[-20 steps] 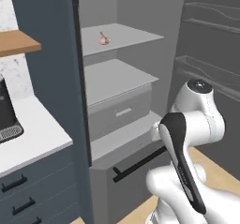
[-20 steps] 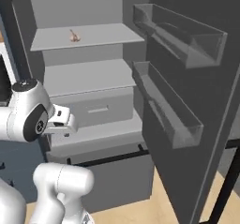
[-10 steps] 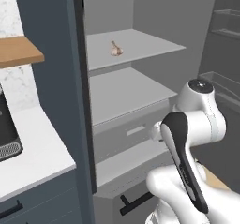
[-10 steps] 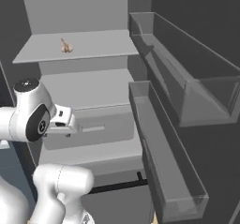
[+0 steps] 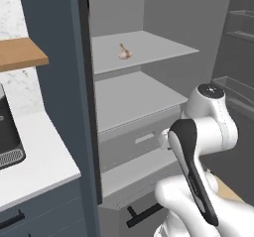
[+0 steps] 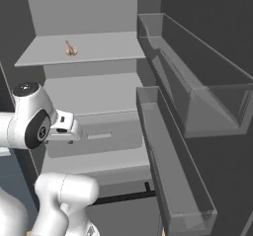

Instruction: Place one garlic and one chicken drumstick in each tupperware on the nearby counter, to pack two identical lunches.

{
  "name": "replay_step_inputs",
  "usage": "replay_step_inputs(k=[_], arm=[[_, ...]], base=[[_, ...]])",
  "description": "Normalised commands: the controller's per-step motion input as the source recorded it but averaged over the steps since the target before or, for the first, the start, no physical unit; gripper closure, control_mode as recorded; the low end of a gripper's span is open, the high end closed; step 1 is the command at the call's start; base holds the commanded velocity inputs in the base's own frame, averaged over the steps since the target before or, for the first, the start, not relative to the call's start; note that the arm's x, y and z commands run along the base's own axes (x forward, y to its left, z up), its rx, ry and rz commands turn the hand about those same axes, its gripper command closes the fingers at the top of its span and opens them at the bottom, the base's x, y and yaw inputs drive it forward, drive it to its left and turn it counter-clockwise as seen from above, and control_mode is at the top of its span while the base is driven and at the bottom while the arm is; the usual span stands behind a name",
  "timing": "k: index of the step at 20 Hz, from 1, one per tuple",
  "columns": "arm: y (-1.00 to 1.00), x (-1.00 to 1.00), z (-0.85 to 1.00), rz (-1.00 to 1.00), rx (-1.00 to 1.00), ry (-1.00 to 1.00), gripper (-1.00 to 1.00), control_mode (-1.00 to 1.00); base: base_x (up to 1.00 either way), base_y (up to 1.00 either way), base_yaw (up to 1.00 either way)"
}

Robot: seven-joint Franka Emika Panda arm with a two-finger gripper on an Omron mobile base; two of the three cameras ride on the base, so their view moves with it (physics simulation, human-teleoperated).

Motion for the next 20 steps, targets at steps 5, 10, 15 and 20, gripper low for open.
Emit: replay_step_inputs(k=[5, 10, 15, 20], arm=[[0.0, -0.01, 0.08, 0.03, -0.01, -0.1, -1.0, -1.0], [-0.02, -0.02, 0.51, 0.12, -0.16, -0.54, -1.0, -1.0], [-0.19, 0.18, 0.92, 0.08, -0.01, -0.54, -1.0, -1.0], [-0.48, 0.57, 1.0, 0.08, 0.22, -0.21, -1.0, -1.0]], base=[[0.0, 0.0, 0.0], [0.0, 0.0, 0.0], [0.0, 0.0, 0.0], [0.0, 0.0, 0.0]])
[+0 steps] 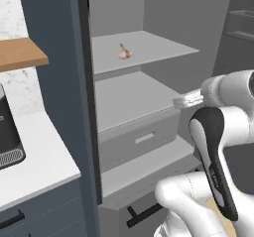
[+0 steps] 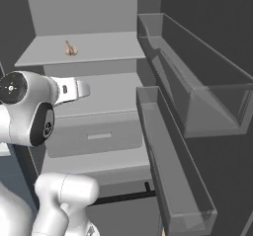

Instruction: Place one garlic and one chicken drumstick in each tupperware on the nearby counter, to pack two identical lunches.

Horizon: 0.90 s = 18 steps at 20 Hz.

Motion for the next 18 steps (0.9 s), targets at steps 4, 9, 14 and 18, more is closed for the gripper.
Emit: replay_step_inputs(k=[4, 9, 14, 18], arm=[[-0.46, 0.44, 0.9, 0.01, 0.34, 0.0, -1.0, -1.0], [0.05, 0.13, 0.96, 0.01, 0.17, 0.19, -1.0, -1.0], [0.84, 0.22, 0.46, 0.04, -0.09, 0.15, -1.0, -1.0], [0.9, 0.66, -0.02, 0.01, -0.2, 0.03, -1.0, -1.0]], base=[[0.0, 0.0, 0.0], [0.0, 0.0, 0.0], [0.0, 0.0, 0.0], [0.0, 0.0, 0.0]])
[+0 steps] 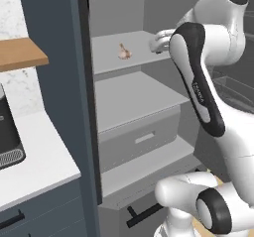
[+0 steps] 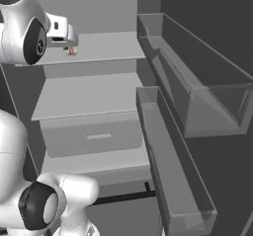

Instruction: Place one garlic and one chicken drumstick in each tupperware on the nearby counter, to pack two identical lunches.

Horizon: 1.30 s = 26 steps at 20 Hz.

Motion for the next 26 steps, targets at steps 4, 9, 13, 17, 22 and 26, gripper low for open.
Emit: replay_step_inputs(k=[4, 9, 13, 17, 22, 26], arm=[[0.36, 0.94, -0.67, 0.0, -0.28, -0.01, -1.0, -1.0], [0.09, 0.73, -0.64, 0.03, -0.12, -0.01, -1.0, -1.0], [0.0, 0.53, -0.06, 0.14, 0.05, -0.01, -1.0, -1.0], [0.0, 0.68, 0.03, 0.22, 0.13, 0.03, -1.0, -1.0], [0.08, 0.45, -0.08, 0.21, 0.02, 0.0, -1.0, -1.0], [0.37, 0.37, -0.05, 0.05, 0.0, 0.0, -1.0, -1.0]], base=[[0.0, 0.0, 0.0], [0.0, 0.0, 0.0], [0.0, 0.0, 0.0], [0.0, 0.0, 0.0], [0.0, 0.0, 0.0], [0.0, 0.0, 0.0]])
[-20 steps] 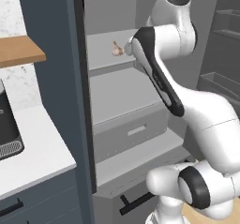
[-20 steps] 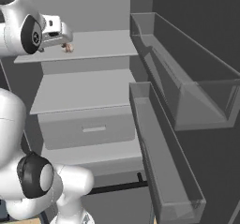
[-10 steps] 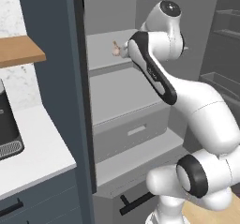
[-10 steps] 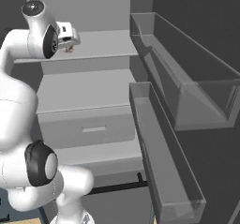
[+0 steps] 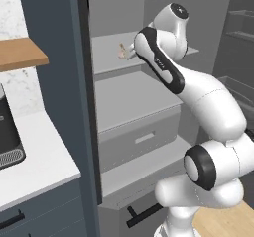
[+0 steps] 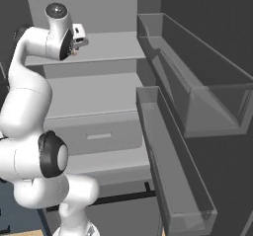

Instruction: Place one garlic and one chicken drumstick in each tupperware on the nearby counter, to pack two identical lunches.

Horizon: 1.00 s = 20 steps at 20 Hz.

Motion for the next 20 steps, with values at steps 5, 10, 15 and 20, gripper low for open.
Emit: replay_step_inputs(k=[5, 10, 15, 20], arm=[[0.24, 0.47, -0.08, 0.01, 0.0, 0.02, -1.0, -1.0], [0.01, 0.26, -0.23, 0.0, 0.0, 0.05, -1.0, -1.0], [0.0, 0.1, -0.2, 0.0, 0.0, 0.05, -1.0, -1.0], [0.02, 0.23, -0.14, 0.0, 0.0, 0.02, -1.0, -1.0]], base=[[0.0, 0.0, 0.0], [0.0, 0.0, 0.0], [0.0, 0.0, 0.0], [0.0, 0.0, 0.0]])
